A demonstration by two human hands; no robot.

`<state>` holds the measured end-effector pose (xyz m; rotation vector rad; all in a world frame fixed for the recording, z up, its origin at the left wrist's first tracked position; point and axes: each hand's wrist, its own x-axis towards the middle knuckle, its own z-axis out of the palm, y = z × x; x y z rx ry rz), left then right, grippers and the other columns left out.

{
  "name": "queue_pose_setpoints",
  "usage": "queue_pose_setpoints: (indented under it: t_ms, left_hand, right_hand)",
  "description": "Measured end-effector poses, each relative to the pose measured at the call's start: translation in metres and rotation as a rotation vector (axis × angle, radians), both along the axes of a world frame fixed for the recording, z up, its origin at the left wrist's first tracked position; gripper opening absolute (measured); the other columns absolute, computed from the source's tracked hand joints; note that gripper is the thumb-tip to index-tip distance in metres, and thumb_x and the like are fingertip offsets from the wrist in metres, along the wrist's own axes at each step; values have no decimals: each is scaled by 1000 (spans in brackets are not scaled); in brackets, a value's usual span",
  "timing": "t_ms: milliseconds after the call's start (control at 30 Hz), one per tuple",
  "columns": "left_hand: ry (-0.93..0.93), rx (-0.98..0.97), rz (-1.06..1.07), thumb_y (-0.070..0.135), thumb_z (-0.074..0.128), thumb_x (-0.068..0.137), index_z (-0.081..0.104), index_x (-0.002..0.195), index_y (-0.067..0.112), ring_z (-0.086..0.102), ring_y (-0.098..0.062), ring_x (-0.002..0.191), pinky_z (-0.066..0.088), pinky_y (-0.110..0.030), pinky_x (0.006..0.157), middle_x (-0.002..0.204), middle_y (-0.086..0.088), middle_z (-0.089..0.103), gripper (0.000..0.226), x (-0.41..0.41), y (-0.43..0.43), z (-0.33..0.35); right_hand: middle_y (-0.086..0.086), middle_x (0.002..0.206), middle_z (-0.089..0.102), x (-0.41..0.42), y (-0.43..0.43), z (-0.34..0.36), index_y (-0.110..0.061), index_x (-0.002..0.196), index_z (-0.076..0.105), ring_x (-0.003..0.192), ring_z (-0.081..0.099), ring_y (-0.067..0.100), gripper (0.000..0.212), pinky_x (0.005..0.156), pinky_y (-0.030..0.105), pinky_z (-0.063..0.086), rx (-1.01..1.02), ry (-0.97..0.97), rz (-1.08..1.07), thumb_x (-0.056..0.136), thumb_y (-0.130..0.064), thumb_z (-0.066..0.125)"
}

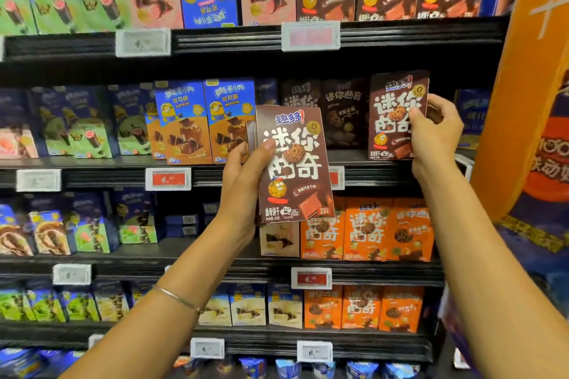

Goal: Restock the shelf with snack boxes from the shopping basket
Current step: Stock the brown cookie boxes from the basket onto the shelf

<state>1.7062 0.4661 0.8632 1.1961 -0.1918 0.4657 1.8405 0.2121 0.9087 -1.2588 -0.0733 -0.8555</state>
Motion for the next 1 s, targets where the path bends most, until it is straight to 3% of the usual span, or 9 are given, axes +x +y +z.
queue_pose_setpoints:
  t_ms: [100,267,400,467,533,567,733,933,1000]
  left_hand:
    - [3,-19,3,52,80,66,49,140,2,79,-27,90,62,-34,65,106,-8,79,95,2,0,2]
    - [3,-32,-2,51,79,67,53,135,4,79,-26,90,61,-33,65,106,-7,80,86,6,2,2]
    - [6,-35,-2,52,79,67,55,133,6,79,-25,91,62,-35,66,106,-5,79,84,8,3,1]
    - [9,-34,-5,52,79,67,53,136,4,79,-27,92,62,-35,67,110,-7,79,88,8,3,2]
    - [11,-34,-8,52,79,67,52,139,3,78,-28,94,62,-36,68,113,-10,78,91,8,2,2]
    - [11,-32,-8,52,79,67,51,139,3,78,-28,94,62,-36,68,114,-11,78,92,8,1,2]
    - [23,-31,-23,52,79,67,54,137,4,79,-27,92,62,-35,67,113,-11,79,89,8,0,3]
    - [36,-10,-23,52,80,67,53,137,4,78,-29,93,62,-36,67,113,-12,78,88,7,3,4]
    - [40,-8,-29,52,79,68,53,138,4,78,-30,94,62,-36,69,116,-14,78,89,6,4,4]
  right_hand:
    - [0,125,67,12,-1,-5,-20,129,62,108,67,9,31,79,23,60,28,27,-40,99,-16,62]
    - [3,124,67,30,-5,-1,-17,127,64,113,66,16,30,94,39,59,-38,81,-131,97,-18,64]
    - [8,125,66,45,-11,2,-14,123,63,112,65,23,27,93,45,58,-89,160,-173,96,-16,62]
    - [9,123,66,53,-12,3,-13,126,62,105,64,20,30,83,36,59,-121,188,-210,96,-12,59]
    - [10,127,64,60,-12,4,-12,134,59,100,60,18,39,67,22,51,-133,223,-232,95,-9,56]
    - [11,129,62,63,-11,4,-12,136,57,100,59,18,41,66,21,49,-138,239,-237,95,-8,56]
    - [11,130,62,70,-11,6,-12,135,58,115,62,28,40,92,39,55,-182,295,-239,95,-11,56]
    - [16,135,56,82,-11,9,-5,135,50,119,58,33,40,97,41,53,-179,367,-210,96,-12,55]
    - [17,139,53,86,-11,9,-3,137,47,124,56,34,42,97,36,49,-166,377,-200,96,-11,54]
